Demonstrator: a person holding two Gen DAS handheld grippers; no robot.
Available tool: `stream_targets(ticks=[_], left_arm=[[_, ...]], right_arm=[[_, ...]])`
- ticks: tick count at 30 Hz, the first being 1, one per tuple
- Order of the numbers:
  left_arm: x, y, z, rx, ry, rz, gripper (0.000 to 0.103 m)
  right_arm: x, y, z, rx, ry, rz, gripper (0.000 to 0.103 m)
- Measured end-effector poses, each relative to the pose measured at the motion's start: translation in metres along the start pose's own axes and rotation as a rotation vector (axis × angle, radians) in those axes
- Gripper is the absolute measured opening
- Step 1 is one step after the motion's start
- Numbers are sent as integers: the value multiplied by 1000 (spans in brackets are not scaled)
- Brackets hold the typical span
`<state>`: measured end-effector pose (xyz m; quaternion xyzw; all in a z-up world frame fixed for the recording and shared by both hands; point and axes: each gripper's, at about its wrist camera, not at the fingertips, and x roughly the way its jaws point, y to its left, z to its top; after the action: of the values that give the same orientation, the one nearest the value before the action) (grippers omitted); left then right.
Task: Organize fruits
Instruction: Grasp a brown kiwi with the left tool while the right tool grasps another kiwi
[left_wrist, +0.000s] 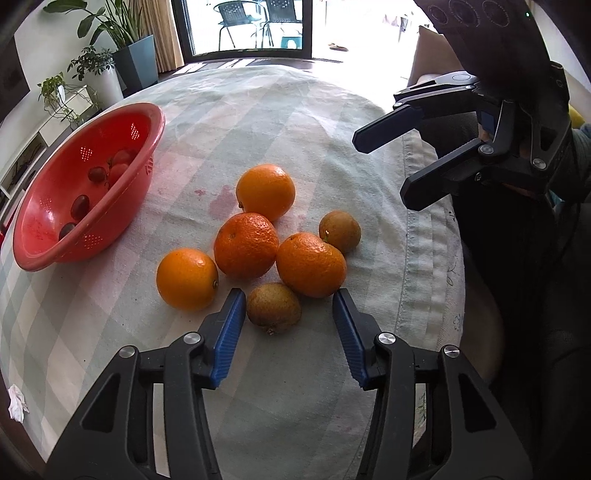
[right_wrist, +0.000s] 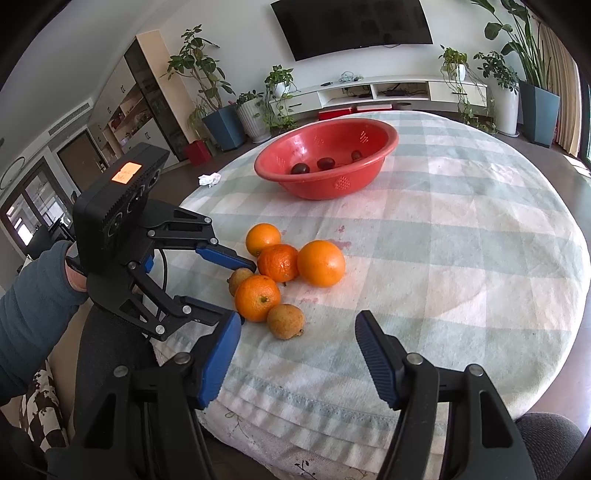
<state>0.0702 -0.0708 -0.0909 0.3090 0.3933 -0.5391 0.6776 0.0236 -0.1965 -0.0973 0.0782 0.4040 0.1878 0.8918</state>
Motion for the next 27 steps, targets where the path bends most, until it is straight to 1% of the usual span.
stream_targets(ticks=[5,7,9,15,23,27], left_arm=[[-1,0,-2,0,-6,0,41],[0,1,-3,-10,-4,7,38],[-3,2,-6,-19,-4,16,32],[-3,2,-6,-29,-5,28,31],[-4,4,-9,-71,-21,28,31],[-6,6,-10,-102,-24,31,28]], right_arm=[[1,1,-1,-1,7,-2,68],[3,2,-2,0,10,-3,68],[4,3,-2,-1,14,-4,68],[7,7,-3,-20,25,-10,68],[8,12,-5,-44,36,-17,67],[10,13,-6,-56,43,-18,65]])
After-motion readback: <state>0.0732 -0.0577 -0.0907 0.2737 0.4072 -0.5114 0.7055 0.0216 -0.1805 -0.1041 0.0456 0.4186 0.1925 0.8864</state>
